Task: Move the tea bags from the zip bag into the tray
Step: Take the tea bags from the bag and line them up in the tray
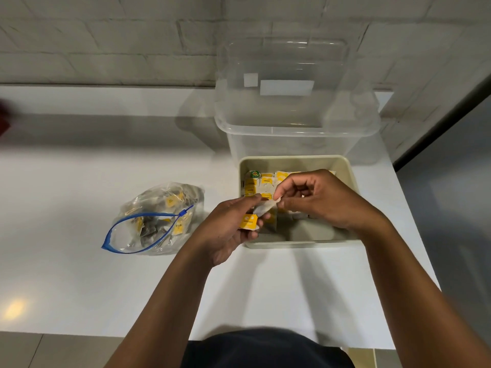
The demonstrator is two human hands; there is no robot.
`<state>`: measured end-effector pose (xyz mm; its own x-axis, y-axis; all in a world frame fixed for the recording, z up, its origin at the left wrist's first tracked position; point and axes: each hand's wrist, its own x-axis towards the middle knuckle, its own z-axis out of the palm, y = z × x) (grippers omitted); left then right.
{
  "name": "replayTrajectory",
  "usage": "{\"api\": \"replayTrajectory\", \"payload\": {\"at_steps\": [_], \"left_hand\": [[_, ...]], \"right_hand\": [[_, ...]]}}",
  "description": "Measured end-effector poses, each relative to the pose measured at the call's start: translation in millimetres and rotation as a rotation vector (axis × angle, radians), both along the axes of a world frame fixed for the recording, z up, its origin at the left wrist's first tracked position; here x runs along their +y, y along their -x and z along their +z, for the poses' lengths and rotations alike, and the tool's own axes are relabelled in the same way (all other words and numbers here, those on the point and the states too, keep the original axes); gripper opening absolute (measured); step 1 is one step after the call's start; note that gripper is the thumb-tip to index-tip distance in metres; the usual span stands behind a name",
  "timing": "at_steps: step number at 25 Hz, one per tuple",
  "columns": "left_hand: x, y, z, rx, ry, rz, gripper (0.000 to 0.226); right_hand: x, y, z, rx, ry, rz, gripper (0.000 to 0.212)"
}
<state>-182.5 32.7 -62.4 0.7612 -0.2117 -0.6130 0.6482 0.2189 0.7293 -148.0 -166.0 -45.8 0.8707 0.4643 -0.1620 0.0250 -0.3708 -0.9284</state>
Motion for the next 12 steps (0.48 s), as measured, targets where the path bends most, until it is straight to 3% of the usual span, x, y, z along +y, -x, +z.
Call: {"api": "replayTrajectory", "payload": {"at_steps": [5, 8, 12], "left_hand": [[8, -4, 1, -0.067, 0.176, 0.307, 0.037], [11, -5, 1, -0.101, 0.218, 0.336, 0.052], [9, 1, -4, -0.158, 0.132, 0.284, 0.03]], "right_hand": [[-26, -10, -10, -0.005, 0.151, -0.126, 0.005], [-27, -16, -26, 0.026, 0.369, -0.048, 0.006], [-17, -19, -51, 0.112, 0.508, 0.082, 0.005]]}}
